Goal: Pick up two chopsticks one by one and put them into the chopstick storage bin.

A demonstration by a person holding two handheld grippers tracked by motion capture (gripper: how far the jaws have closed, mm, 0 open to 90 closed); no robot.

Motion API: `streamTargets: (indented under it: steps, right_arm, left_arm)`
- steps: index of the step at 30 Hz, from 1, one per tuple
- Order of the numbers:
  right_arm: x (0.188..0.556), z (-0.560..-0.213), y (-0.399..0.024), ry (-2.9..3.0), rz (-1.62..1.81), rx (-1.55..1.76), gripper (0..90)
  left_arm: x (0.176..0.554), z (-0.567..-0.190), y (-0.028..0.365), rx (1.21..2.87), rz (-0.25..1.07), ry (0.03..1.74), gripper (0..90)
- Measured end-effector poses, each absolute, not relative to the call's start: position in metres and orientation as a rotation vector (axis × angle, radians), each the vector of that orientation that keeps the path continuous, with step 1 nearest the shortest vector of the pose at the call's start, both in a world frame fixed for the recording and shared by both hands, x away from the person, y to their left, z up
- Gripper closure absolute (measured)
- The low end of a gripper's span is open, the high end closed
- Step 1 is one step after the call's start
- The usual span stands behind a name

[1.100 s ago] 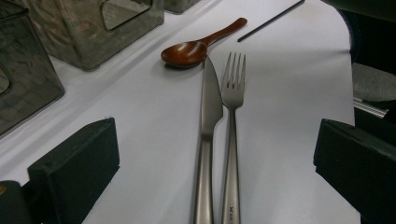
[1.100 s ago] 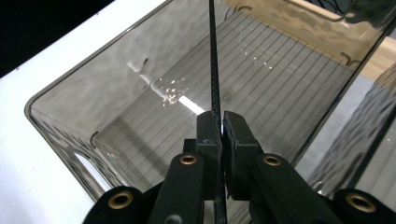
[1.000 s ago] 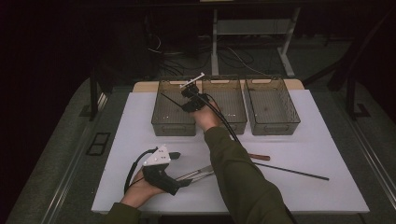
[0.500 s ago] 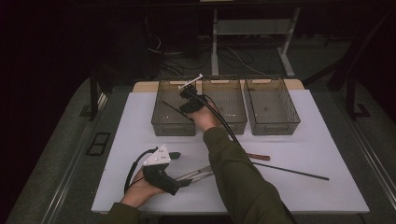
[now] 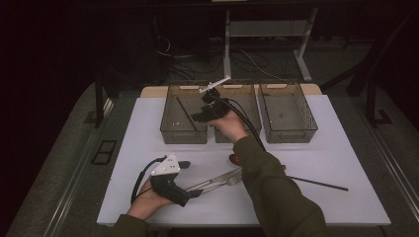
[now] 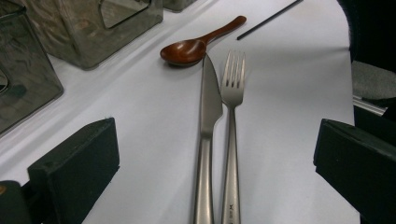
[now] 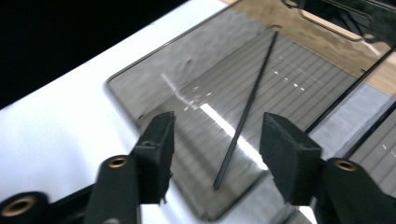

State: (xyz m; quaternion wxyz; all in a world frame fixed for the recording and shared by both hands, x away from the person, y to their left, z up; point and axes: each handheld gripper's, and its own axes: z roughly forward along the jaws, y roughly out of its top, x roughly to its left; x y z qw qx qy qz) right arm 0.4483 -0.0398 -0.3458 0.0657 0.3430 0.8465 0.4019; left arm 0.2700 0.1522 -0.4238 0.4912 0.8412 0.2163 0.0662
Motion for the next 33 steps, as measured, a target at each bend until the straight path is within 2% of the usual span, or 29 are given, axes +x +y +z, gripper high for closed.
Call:
streamTargets:
  steps: [9,24,27,33]
  right_arm:
    - [0.417,-0.334,-0.092,2.590,1.297,0.887,34.8]
    - [0.360,-0.345,-0.188,2.561,1.381,0.782,24.0]
    - [0.348,-0.348,-0.209,2.531,1.379,0.804,25.3]
    - [0.326,-0.359,-0.250,2.516,1.334,0.849,34.5]
  left_arm:
    - [0.269,-0.425,0.150,2.070,0.167,0.522,0.0]
    - [0.270,-0.426,0.150,2.078,0.163,0.527,0.0]
    - [0.270,-0.427,0.150,2.075,0.162,0.529,0.0]
    - [0.269,-0.427,0.150,2.082,0.162,0.532,0.0]
